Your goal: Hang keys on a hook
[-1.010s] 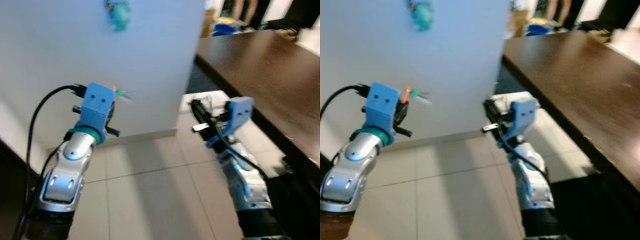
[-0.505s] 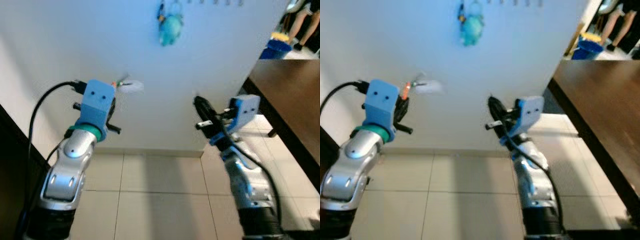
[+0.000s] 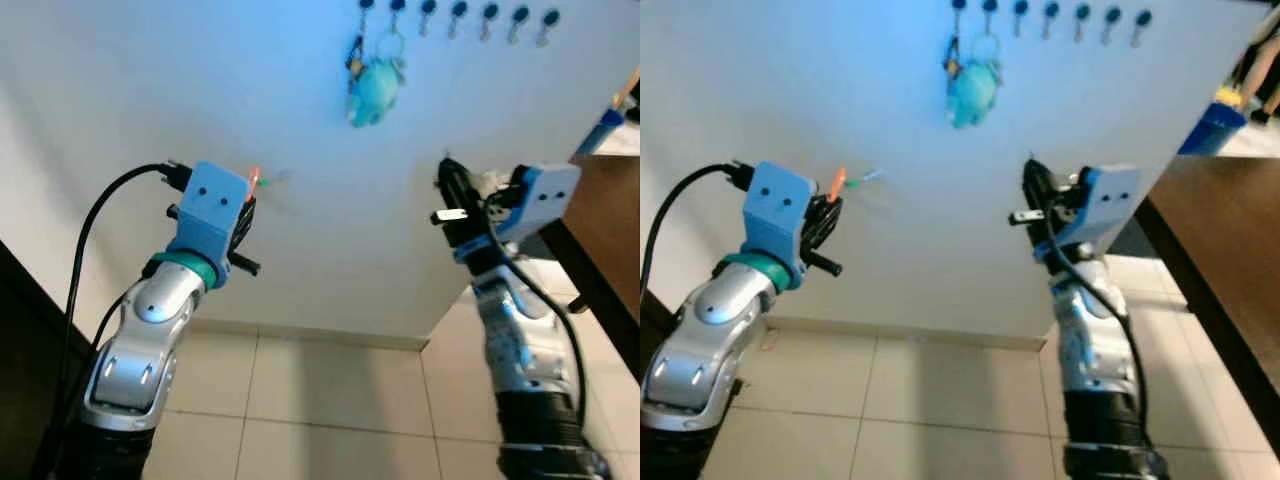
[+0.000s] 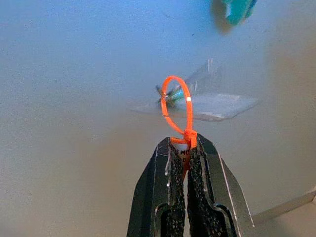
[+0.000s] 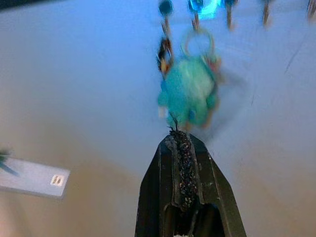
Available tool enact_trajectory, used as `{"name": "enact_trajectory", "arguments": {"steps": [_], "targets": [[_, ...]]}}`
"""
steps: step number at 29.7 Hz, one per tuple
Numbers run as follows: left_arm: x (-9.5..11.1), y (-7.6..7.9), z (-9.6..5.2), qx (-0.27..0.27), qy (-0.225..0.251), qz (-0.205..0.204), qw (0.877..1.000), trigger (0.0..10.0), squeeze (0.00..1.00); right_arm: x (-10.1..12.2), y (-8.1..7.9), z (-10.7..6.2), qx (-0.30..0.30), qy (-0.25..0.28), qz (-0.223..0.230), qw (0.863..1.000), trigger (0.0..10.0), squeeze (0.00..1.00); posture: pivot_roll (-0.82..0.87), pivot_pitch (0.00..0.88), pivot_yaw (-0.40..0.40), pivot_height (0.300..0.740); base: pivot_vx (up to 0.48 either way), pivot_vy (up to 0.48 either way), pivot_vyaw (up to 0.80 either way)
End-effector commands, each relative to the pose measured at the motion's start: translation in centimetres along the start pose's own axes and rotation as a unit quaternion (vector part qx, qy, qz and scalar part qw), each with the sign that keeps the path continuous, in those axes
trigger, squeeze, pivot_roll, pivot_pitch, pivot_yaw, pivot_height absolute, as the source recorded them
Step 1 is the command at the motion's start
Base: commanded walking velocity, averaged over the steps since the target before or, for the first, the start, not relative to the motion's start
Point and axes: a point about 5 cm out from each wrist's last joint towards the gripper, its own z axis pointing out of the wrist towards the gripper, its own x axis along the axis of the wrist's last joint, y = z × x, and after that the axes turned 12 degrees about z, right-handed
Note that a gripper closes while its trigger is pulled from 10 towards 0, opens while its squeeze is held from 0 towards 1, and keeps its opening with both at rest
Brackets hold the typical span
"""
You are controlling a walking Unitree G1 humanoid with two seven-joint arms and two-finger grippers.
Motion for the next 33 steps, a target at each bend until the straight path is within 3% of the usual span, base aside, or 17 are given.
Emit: {"name": "enact_trajectory", "arguments": {"steps": [1,6,15,26,33], "targets": [[0.3,0.6,-0.1,-0.013,0.01,-0.002,1.0,10.0,0.0,-0.3,1.1,-0.7,-0.024,-0.006,0.001,1.0,10.0,0.0,0.07,0.142,0.066,0.74,0.461,0.0,-0.78],[0.4,0.6,0.0,-0.016,0.014,-0.004,1.0,10.0,0.0,-0.3,1.1,-0.6,-0.025,-0.005,-0.004,1.0,10.0,0.0,0.07,0.142,0.066,0.74,0.44,0.0,-0.56],[1.0,0.6,-0.2,-0.018,0.037,-0.022,0.999,10.0,0.0,-0.2,1.1,-0.4,-0.026,0.0,-0.009,1.0,10.0,0.0,0.07,0.129,0.064,0.74,0.366,0.0,0.0],[3.5,0.8,-1.0,-0.037,0.117,-0.062,0.991,10.0,0.0,0.2,0.9,0.0,-0.016,0.007,-0.02,1.0,10.0,0.0,0.07,0.132,0.06,0.74,0.0,0.0,0.0],[4.5,0.7,-1.2,-0.044,0.141,-0.076,0.986,10.0,0.0,0.5,0.7,0.2,-0.004,0.01,-0.035,0.999,10.0,0.0,0.07,0.135,0.063,0.74,0.0,0.0,0.0]]}}
